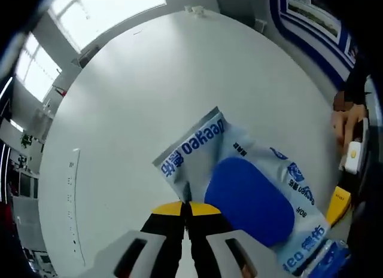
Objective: Arrange the tabletop items into an orderly group along one side of the table until the central work area is clear of visible clutter.
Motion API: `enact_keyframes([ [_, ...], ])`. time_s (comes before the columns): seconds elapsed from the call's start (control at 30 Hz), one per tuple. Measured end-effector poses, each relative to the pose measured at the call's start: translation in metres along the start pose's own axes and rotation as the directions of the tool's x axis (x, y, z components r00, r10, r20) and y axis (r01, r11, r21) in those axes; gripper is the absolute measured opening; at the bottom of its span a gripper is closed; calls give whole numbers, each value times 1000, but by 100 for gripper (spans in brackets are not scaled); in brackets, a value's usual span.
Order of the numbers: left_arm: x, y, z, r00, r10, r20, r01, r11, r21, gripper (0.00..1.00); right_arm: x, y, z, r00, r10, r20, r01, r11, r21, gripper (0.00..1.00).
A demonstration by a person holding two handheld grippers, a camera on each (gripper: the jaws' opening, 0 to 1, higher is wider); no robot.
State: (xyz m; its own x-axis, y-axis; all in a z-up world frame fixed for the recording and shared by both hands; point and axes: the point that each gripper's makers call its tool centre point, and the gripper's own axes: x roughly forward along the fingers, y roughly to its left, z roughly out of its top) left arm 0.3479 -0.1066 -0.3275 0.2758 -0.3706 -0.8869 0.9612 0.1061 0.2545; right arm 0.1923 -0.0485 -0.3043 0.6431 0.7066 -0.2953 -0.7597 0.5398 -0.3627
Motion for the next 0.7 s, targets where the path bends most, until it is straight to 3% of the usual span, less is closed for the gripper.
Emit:
enact_keyframes([
  [0.3,-6,1,-3,998,36,51,-35,999,-28,11,-2,10,-1,999,33,-12,-32,999,18,9],
  [0.43,-14,7,-3,993,86,75,-81,995,-59,19,-10,8,3,999,31,-17,-31,999,24,11],
  [0.7,-34,9,-4,989,104,109,-97,993,-69,26,-28,-2,18,1000,8,23,-9,1000,11,15],
])
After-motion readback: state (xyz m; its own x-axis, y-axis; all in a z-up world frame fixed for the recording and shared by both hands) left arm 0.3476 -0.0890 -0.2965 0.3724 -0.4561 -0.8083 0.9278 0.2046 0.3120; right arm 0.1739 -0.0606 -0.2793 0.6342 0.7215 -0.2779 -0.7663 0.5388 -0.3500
